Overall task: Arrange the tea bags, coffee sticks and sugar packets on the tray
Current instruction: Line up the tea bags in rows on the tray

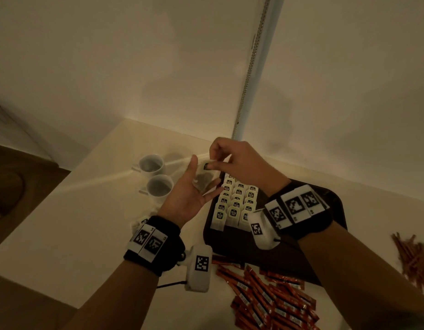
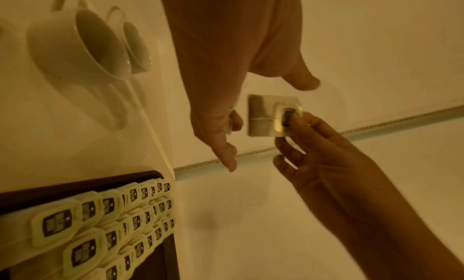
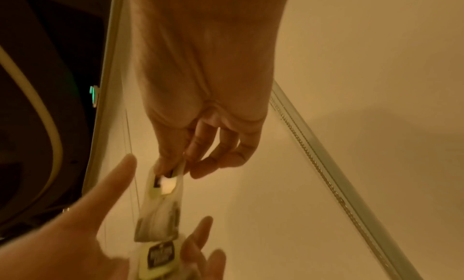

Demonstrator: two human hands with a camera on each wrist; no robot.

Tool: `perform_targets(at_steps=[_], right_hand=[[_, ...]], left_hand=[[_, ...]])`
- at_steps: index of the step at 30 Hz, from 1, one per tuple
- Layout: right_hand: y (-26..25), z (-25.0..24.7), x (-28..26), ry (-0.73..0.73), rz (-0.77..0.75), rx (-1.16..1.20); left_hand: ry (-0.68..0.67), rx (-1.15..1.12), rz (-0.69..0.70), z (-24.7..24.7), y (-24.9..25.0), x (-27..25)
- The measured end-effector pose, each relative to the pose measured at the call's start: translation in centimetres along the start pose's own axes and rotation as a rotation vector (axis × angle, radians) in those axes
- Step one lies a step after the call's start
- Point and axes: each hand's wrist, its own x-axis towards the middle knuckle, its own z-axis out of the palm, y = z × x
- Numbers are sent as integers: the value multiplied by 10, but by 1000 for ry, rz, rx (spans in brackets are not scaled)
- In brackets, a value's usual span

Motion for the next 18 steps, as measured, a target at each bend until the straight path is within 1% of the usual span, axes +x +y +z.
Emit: perform_targets(at_steps=[2,4,10,15,18], right_hand=[[-10,-13,3,11,56,-30],[-22,-26,7,12,71,-107],[-52,-45,15,-19,38,-273],[-62,-44,12,17,35,-312],[-67,-41,10,50,23,-338]], left_hand=[[-16,-6,68,0,-1,-1],[-31,-12,115,5,-2,-4],[-140,-48,129,25,-3,-9],[-134,-161,182,36,0,-15],[-114,-205,179,38,-3,-19]])
